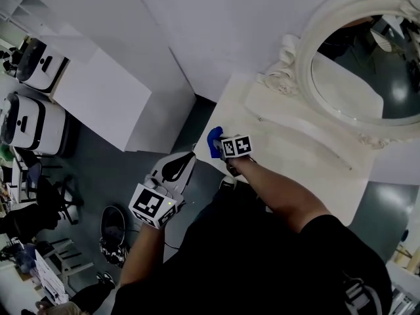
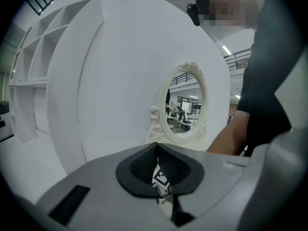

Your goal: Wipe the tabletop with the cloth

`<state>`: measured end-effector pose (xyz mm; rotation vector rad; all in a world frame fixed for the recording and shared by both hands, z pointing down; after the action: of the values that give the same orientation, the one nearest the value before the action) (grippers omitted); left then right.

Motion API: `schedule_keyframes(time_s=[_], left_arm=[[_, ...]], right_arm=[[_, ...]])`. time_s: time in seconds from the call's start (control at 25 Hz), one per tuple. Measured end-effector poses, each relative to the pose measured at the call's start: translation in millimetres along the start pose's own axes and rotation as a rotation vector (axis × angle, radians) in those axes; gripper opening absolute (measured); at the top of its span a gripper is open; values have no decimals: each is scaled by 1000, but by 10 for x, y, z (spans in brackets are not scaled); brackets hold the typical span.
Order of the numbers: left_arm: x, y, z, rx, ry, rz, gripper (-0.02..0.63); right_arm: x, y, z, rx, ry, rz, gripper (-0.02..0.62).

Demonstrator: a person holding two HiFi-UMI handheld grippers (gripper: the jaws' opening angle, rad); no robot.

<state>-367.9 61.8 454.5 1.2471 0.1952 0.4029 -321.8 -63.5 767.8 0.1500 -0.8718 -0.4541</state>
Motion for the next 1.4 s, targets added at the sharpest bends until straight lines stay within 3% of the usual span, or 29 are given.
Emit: schedule_keyframes(time_s=[0.24,0.52,1.4], left_arm=[[-93,60,-18,-10,8,-4,11],[-3,-20,219,7,73,16,11],[1407,-671,1424,68,412,129,11]], right_arm=[[275,137,87,-42,80,3,40],[722,322,-249,-41,166,36,40],[2459,1125,-2525,135,432,252,41]])
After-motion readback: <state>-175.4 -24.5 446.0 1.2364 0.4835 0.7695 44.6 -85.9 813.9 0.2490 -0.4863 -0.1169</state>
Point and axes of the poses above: the fingertips, and each gripper's own axes: z forward along the fingers, x to its right, y out of its underside, the point moved 5 cm from there along -z, backward along the fingers, and after that the axes turned 13 degrees about z, right-handed, at the moved point
